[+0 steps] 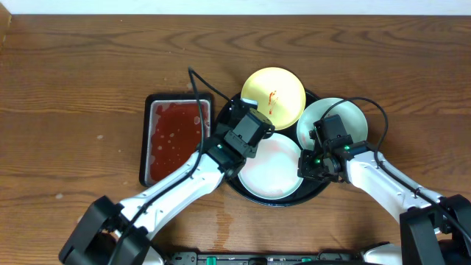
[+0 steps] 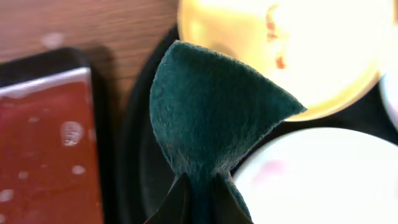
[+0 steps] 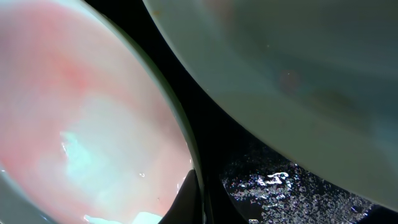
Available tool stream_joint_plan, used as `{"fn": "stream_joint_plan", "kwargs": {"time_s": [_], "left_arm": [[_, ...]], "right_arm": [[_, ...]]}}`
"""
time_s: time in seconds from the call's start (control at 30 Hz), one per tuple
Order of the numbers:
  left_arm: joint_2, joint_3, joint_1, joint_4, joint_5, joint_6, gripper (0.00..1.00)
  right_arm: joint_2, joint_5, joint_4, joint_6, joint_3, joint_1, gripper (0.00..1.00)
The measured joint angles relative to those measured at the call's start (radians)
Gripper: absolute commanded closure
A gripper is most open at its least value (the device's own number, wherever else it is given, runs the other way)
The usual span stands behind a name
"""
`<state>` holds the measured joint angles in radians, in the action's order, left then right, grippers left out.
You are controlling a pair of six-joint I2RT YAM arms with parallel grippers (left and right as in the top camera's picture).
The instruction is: Clean dirty plates on tray and stack at the side
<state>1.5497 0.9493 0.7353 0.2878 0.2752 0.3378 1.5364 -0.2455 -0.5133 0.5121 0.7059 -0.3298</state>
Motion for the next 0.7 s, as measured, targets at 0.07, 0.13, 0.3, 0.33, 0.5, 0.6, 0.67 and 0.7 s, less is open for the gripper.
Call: {"fn": "stream_joint_plan", "kwargs": {"time_s": [0.07, 0.13, 0.3, 0.33, 0.5, 0.6, 0.67, 0.7], "left_arm": [[-0.002, 0.0, 0.0, 0.0, -0.06, 0.026, 0.92], [0.0, 0.0, 0.0, -0.001, -0.132, 0.05, 0.92], [0.019, 0.0, 0.002, -0.01, -0.301, 0.085, 0.92], [0.029, 0.0, 0.002, -0.01, -0.318, 0.087, 0.92], [0.097, 0.0, 0.002, -0.01, -0.363, 0.096, 0.92], [0.136, 0.0, 0.001, -0.009, -0.375, 0.09, 0.92], [0.157, 0.0, 0.001, -0.007, -0.377, 0.075, 0.92], [0.161, 0.0, 0.001, -0.006, -0.376, 0.067, 0.92]], "right_arm": [[0.0, 0.0, 0.0, 0.0, 0.0, 0.0, 0.99], [0.0, 0.001, 0.0, 0.0, 0.0, 0.0, 0.99], [0.0, 0.002, -0.001, 0.0, 0.0, 0.0, 0.99], [0.0, 0.002, -0.001, 0.0, 0.0, 0.0, 0.99], [0.0, 0.002, -0.002, 0.0, 0.0, 0.0, 0.99], [0.0, 0.002, -0.002, 0.0, 0.0, 0.0, 0.99], [0.0, 0.002, -0.002, 0.0, 0.0, 0.0, 0.99], [0.0, 0.002, -0.002, 0.0, 0.0, 0.0, 0.99]]}}
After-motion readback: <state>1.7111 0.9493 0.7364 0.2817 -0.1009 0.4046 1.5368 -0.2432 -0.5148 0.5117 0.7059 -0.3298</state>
